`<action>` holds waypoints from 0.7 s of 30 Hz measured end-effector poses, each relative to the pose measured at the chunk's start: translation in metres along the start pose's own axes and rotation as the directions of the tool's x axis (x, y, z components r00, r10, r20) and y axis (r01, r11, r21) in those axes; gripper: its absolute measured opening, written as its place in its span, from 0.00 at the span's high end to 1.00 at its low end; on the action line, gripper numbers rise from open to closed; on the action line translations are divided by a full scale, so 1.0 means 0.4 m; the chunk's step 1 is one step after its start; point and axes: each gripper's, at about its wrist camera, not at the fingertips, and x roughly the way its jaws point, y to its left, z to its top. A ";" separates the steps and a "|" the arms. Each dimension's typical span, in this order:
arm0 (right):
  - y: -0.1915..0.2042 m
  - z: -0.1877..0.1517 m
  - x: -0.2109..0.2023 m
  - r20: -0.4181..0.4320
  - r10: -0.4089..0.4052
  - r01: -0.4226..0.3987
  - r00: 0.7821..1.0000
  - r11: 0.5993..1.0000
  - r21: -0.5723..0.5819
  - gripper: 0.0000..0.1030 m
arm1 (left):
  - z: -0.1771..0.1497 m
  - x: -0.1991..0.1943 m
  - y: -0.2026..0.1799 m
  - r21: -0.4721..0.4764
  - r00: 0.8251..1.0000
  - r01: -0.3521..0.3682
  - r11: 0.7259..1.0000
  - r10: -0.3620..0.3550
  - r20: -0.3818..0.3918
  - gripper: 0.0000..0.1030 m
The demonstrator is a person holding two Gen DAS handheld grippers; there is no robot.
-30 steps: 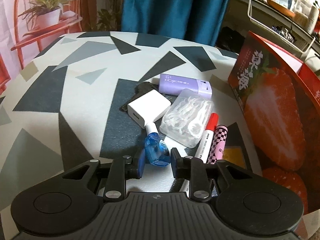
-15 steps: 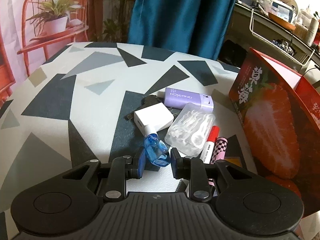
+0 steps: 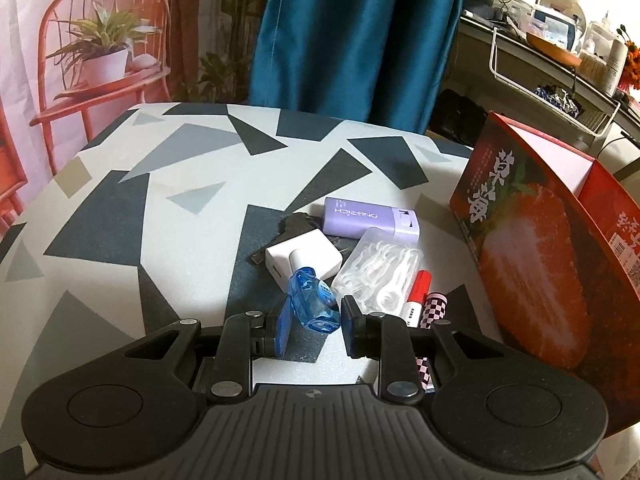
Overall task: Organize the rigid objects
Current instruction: 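Carry the blue bottle with the left gripper into the red box and release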
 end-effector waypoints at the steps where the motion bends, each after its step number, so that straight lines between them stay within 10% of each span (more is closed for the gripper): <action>1: 0.000 -0.001 0.000 0.000 0.000 0.000 1.000 1.000 0.000 0.88 | 0.005 -0.001 -0.001 0.004 1.000 0.002 1.000 -0.002 0.003 0.73; 21: 0.002 -0.004 0.007 -0.001 0.004 -0.004 1.000 1.000 0.004 0.88 | 0.181 -0.013 -0.284 0.298 0.951 0.248 0.922 -0.290 0.105 0.73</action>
